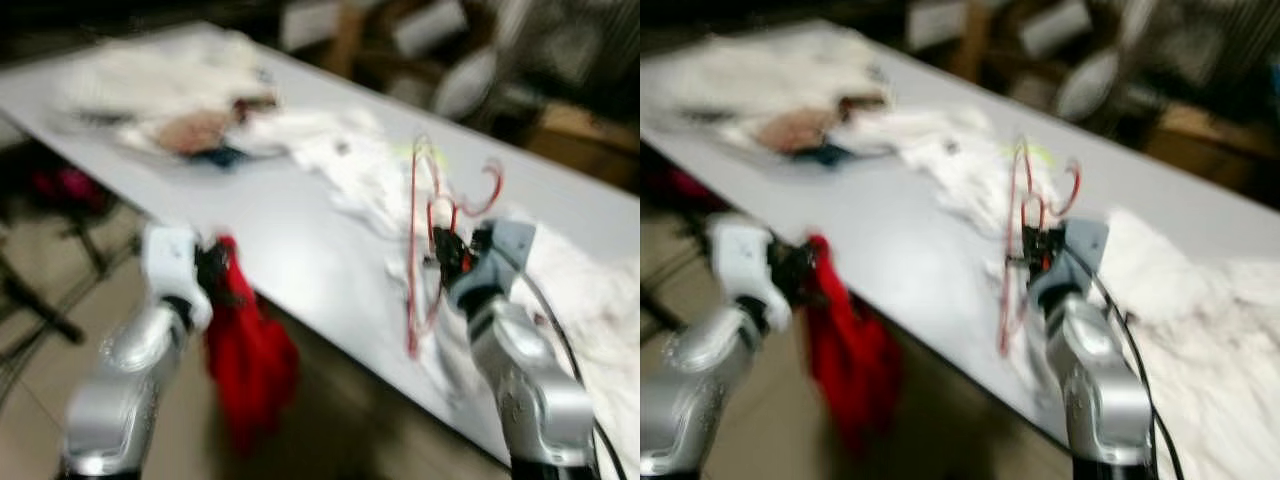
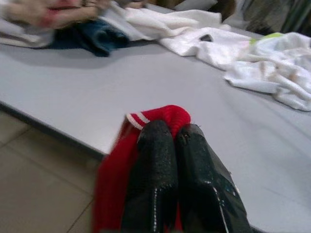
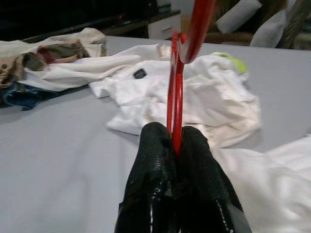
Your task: Hang hanger
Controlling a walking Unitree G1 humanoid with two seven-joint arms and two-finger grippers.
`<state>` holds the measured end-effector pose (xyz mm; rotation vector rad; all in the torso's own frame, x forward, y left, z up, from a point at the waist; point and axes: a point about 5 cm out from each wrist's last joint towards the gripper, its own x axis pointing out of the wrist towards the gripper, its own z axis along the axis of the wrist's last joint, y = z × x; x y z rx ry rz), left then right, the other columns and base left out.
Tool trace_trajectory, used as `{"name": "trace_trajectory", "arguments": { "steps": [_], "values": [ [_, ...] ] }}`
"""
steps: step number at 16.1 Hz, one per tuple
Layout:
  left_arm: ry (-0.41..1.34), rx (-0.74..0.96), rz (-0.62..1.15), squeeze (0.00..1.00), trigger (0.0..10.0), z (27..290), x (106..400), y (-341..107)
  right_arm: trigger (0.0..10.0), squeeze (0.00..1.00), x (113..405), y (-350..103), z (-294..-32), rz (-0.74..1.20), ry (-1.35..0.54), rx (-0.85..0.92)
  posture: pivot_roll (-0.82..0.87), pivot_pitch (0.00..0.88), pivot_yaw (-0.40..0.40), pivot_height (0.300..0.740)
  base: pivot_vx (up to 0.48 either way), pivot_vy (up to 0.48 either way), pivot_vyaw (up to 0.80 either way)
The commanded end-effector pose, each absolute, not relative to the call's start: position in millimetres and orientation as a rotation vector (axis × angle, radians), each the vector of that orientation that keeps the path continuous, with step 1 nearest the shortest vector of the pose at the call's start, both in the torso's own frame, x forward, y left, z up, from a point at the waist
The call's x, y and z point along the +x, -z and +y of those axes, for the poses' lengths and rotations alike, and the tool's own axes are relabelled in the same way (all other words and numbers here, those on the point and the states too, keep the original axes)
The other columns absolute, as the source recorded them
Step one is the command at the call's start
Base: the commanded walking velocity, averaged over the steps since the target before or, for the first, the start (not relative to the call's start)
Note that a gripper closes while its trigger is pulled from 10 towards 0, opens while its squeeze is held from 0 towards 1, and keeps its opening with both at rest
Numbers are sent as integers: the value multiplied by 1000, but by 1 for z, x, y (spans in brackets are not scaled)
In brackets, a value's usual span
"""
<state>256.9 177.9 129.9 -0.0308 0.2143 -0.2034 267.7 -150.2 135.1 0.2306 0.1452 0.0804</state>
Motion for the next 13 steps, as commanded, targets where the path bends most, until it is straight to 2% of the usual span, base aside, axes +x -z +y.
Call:
{"name": "trace_trajectory", "arguments": {
  "steps": [1, 13],
  "values": [
    [217, 0, 131, 0, 10000, 178, 263, -150, 10000, 0, 270, -144, -149, 107, -82, 235, -6, 0, -104, 740, 0, 454, -781],
    [262, 73, 138, 0, 10000, 195, 275, -159, 10000, 0, 267, -136, -137, 88, -64, 294, 23, 0, 0, 740, 0, 457, -770]
  ]
}}
